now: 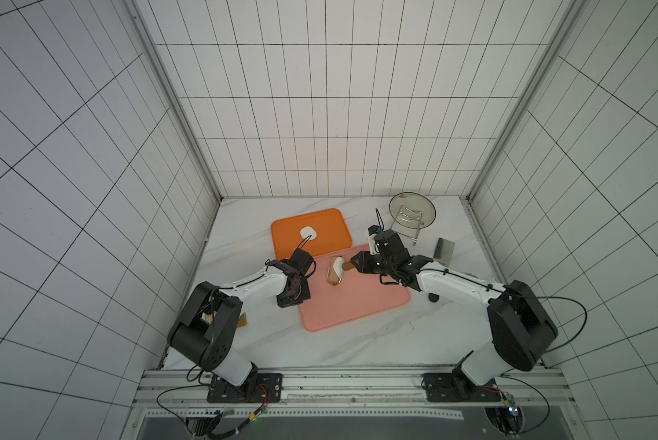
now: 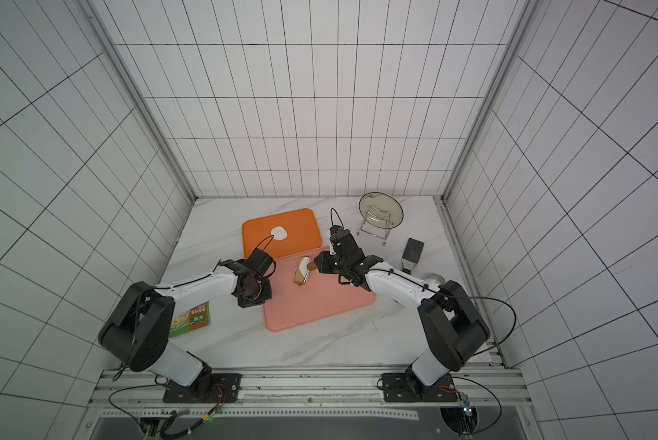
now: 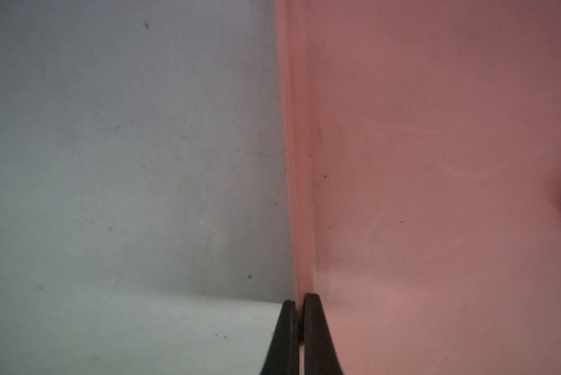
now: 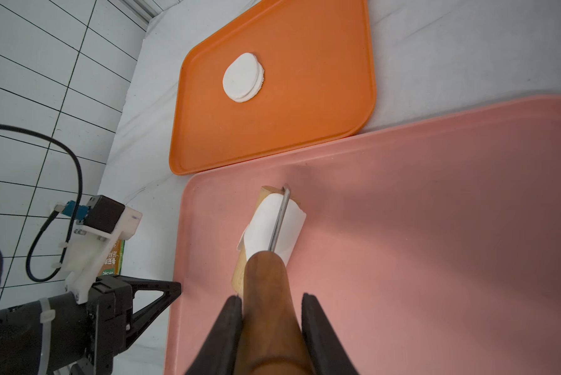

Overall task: Roll out the dumpling wrappers from the dough
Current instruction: Flatten out the dough on the work surface.

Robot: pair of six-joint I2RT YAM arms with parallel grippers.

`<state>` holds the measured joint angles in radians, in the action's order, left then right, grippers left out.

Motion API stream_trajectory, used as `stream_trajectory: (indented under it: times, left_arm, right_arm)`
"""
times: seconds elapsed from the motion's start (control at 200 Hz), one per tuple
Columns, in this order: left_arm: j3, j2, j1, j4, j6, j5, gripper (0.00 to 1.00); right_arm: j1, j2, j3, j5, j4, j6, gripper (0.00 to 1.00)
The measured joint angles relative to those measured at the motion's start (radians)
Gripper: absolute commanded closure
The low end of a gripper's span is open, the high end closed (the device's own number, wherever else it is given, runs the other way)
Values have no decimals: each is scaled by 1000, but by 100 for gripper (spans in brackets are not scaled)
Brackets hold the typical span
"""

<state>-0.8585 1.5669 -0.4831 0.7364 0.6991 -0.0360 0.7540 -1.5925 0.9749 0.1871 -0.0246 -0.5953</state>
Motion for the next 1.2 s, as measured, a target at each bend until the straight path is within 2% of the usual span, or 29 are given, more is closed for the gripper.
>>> stream_trajectory:
  times: [0.435,0.885,1.045,1.2]
  left_arm:
    - [0,-1,0,0,1,0,100]
    - [18,-18,0,-18,9,-2,100]
    - [18,-18,1,-19,12,-2,100]
    - [18,-18,10,-19,12,7,100]
  right_arm:
    - [3,-75,19,50,87,-27,100]
    - [53,-178,91,56,143,-49,100]
    - [42,-133,32,45,155,-63,100]
    - [-11,6,-95,45,134,-68,100]
